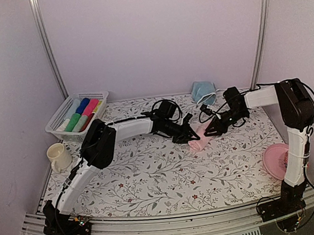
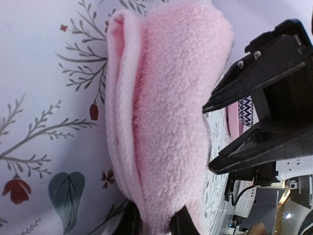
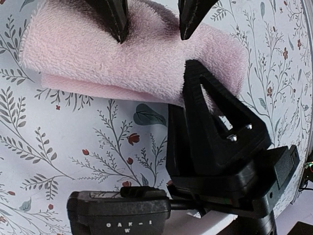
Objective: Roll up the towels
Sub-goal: Pick up the towel from the center of the board.
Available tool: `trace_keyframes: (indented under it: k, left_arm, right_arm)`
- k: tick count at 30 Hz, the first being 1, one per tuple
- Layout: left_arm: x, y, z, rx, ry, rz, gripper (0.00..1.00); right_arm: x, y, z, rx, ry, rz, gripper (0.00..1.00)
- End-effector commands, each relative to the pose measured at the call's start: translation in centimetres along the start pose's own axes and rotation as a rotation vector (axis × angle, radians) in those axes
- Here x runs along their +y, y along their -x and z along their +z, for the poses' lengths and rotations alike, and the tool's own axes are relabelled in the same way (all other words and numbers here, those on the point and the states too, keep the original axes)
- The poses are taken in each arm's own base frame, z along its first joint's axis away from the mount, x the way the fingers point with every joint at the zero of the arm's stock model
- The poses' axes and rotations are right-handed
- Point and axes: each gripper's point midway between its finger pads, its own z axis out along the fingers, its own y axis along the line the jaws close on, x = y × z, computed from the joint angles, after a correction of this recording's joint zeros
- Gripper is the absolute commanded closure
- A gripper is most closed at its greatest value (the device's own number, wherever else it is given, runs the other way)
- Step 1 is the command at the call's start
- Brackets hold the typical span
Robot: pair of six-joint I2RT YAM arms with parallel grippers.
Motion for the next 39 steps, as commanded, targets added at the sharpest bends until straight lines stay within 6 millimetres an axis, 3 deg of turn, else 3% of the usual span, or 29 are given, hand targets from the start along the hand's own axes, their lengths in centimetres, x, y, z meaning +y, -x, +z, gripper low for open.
trace_keyframes:
  k: [1,6,9,14,20,24,28,39]
  left_arm:
    - [9.6,-10.1,5.0,0.216,0.241,-0.213,1.0]
    - [8.4,-8.1,4.0,0.159,0.253,-0.161,1.0]
    - [7.1,-5.4,1.7,0.074,0.313,-0.081,1.0]
    - [6.0,-2.0,-2.6,-0.068,0.422,0.017,1.0]
    - [5.6,-0.6,-6.4,-0.163,0.497,0.08,1.0]
    - [5.3,0.1,-9.4,-0.205,0.551,0.125,1.0]
    - [4.9,1.2,-14.1,-0.28,0.584,0.153,1.0]
    - [6.8,2.4,-28.9,-0.401,0.646,0.14,1.0]
  right_arm:
    - [0.8,-1.7,0.0,0.068,-0.018,0.049,0.65]
    - [0.7,-0.3,-1.1,0.049,-0.044,0.027,0.61]
    - [0.5,1.0,-2.5,0.021,-0.062,0.023,0.53]
    - [0.3,3.4,-6.6,-0.071,-0.095,0.009,0.39]
    - [-0.4,4.3,-10.6,-0.14,-0.152,-0.009,0.36]
    - [-0.7,4.0,-10.8,-0.144,-0.153,0.0,0.36]
    - [-0.9,3.9,-10.7,-0.14,-0.152,0.003,0.36]
    - [-1.2,3.5,-10.4,-0.13,-0.157,0.01,0.36]
